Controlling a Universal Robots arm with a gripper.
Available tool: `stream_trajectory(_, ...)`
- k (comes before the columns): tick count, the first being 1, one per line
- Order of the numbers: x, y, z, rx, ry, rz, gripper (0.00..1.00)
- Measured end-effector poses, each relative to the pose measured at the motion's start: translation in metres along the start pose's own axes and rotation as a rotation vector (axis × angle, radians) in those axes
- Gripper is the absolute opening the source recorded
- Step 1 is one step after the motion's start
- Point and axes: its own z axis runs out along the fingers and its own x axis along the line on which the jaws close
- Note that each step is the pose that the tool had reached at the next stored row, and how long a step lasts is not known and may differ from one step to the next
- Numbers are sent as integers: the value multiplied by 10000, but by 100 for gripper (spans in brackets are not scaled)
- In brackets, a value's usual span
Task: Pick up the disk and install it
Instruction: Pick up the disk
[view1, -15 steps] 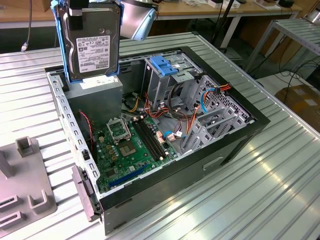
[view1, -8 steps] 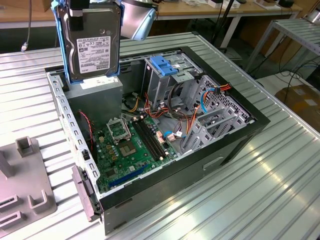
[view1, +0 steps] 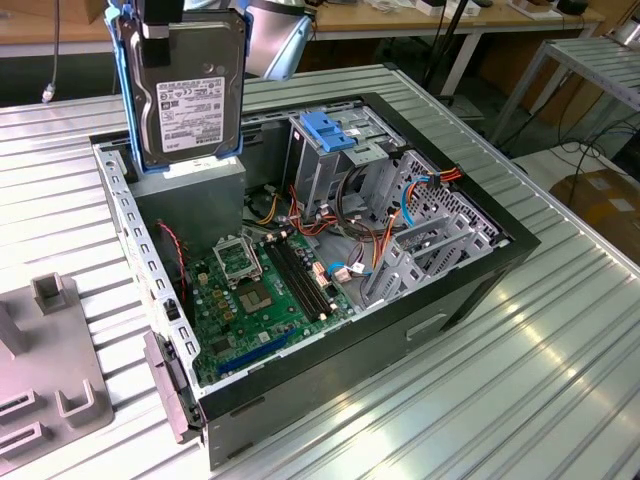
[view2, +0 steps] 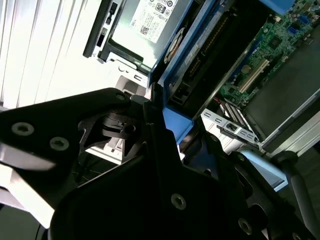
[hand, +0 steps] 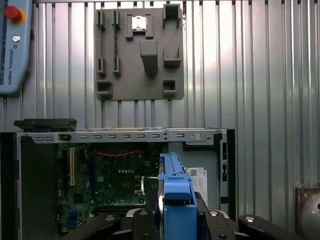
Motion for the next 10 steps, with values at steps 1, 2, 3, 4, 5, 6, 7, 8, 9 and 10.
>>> stream_trajectory(1,15,-1,-1,-1,2,0,37)
stream_trajectory(2,26,-1,-1,-1,1,0,37)
stream_trajectory(3,39,-1,0,-1,1,0,37)
stream_trajectory(4,50,-1,0,-1,1,0,37)
stream_trajectory(5,64,-1,0,-1,0,0,37)
stream_trajectory(6,86,-2,1,0,0,0,37)
stream_trajectory(7,102,-2,0,-1,1,0,37)
stream_trajectory(8,114,-3,0,-1,1,0,37)
stream_trajectory(9,129,-3,1,0,1,0,37)
stream_trajectory(10,139,-3,1,-1,1,1,37)
